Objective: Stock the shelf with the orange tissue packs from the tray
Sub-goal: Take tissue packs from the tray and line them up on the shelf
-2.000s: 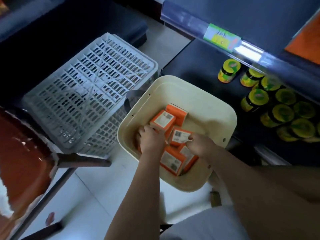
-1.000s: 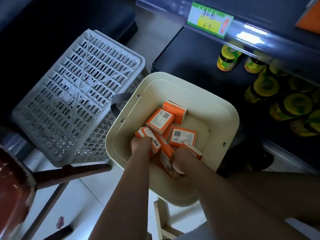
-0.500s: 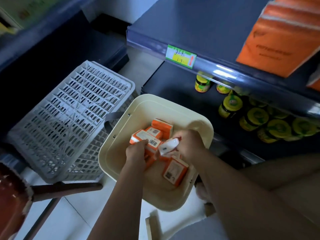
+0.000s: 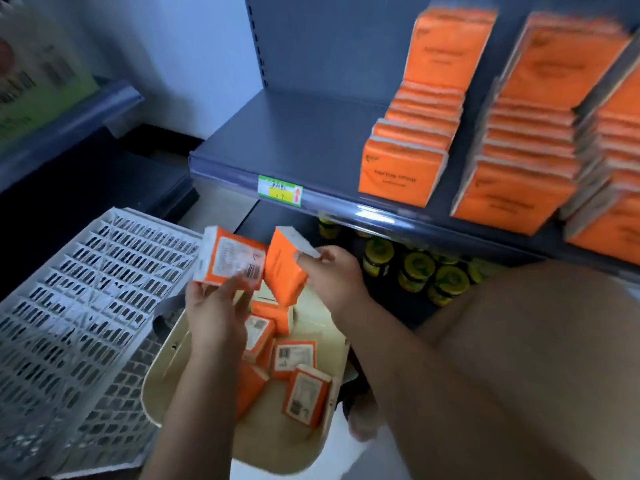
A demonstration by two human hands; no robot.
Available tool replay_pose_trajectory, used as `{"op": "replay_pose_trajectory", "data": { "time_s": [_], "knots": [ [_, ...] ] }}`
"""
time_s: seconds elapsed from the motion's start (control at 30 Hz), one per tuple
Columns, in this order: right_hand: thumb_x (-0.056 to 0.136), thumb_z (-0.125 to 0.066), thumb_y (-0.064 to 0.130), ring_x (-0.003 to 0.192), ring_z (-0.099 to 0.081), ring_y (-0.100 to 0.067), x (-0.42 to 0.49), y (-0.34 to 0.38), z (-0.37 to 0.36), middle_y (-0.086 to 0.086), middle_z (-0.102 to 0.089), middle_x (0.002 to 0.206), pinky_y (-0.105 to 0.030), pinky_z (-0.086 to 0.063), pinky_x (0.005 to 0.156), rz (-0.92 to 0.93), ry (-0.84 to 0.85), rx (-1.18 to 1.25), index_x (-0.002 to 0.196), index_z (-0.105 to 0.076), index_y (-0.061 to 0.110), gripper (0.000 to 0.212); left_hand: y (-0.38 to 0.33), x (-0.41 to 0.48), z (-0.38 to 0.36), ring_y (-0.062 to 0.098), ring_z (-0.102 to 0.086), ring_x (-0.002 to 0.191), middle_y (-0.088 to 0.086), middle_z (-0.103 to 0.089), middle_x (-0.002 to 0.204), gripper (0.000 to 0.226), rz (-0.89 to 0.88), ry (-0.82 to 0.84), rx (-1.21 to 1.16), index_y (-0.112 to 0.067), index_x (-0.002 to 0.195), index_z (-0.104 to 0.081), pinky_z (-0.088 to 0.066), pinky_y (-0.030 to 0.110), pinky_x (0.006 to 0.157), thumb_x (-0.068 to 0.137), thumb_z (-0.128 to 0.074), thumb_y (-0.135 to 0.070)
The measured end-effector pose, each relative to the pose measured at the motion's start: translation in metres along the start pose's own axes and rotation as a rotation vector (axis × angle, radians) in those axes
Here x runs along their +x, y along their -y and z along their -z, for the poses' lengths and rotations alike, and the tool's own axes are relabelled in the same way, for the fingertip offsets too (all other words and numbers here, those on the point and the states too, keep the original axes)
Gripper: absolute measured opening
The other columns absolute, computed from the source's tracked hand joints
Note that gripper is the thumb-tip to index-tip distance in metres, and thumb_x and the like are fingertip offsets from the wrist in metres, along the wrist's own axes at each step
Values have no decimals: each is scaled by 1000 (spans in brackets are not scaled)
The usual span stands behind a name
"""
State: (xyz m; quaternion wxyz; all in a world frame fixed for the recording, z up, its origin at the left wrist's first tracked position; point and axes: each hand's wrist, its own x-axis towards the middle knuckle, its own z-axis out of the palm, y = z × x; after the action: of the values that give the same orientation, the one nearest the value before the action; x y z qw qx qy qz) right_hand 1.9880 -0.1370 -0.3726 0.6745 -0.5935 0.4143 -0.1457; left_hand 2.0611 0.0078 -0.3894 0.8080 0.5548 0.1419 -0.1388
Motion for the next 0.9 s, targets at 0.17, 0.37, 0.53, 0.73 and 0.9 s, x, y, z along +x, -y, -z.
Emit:
{"op": "replay_pose_trajectory", "data": {
  "time_s": [0.17, 0.37, 0.53, 0.73, 0.9],
  "knots": [
    [95, -75, 26, 95, -73, -28, -19, 24, 27, -1, -72, 89, -37, -56, 87, -61, 52, 312, 88, -63, 18, 16, -38, -20, -30, 40, -71, 107, 21, -71, 108, 31, -146, 222, -171, -12, 91, -69, -61, 43, 93, 70, -70, 12],
    [101, -66, 22, 100, -75, -25, -46, 59, 66, -3, -77, 99, -42, -58, 95, 9, 112, 526, 100, -65, 17, 6, -67, -43, -54, 33, -69, 118, 25, -66, 133, 26, -285, 439, -2, -8, 87, -76, -60, 32, 88, 83, -54, 6],
    [100, -68, 21, 114, -72, -28, -61, 90, 114, -11, -71, 130, -45, -59, 96, 201, 113, 638, 134, -60, 19, 35, -78, -106, -100, 18, -51, 142, 1, -64, 142, 18, -814, 670, 417, -17, 107, -74, -40, 36, 115, 91, -69, -11],
    [101, -59, 4, 123, -67, -32, -83, 126, 216, -15, -66, 136, -38, -61, 89, 355, 61, 631, 138, -60, 15, 38, -67, -165, -194, -3, -20, 155, -7, -17, 172, 86, -838, 729, 270, -24, 155, -37, -34, 8, 110, 80, -74, -6],
    [100, -53, -3, 125, -65, -32, -95, 148, 314, -17, -69, 130, -41, -59, 97, 455, -16, 597, 126, -64, 10, 31, -48, -207, -279, 11, -25, 156, -4, -12, 173, 119, -862, 835, 274, -32, 162, -19, -37, 31, 120, 67, -89, -15]
  ]
}}
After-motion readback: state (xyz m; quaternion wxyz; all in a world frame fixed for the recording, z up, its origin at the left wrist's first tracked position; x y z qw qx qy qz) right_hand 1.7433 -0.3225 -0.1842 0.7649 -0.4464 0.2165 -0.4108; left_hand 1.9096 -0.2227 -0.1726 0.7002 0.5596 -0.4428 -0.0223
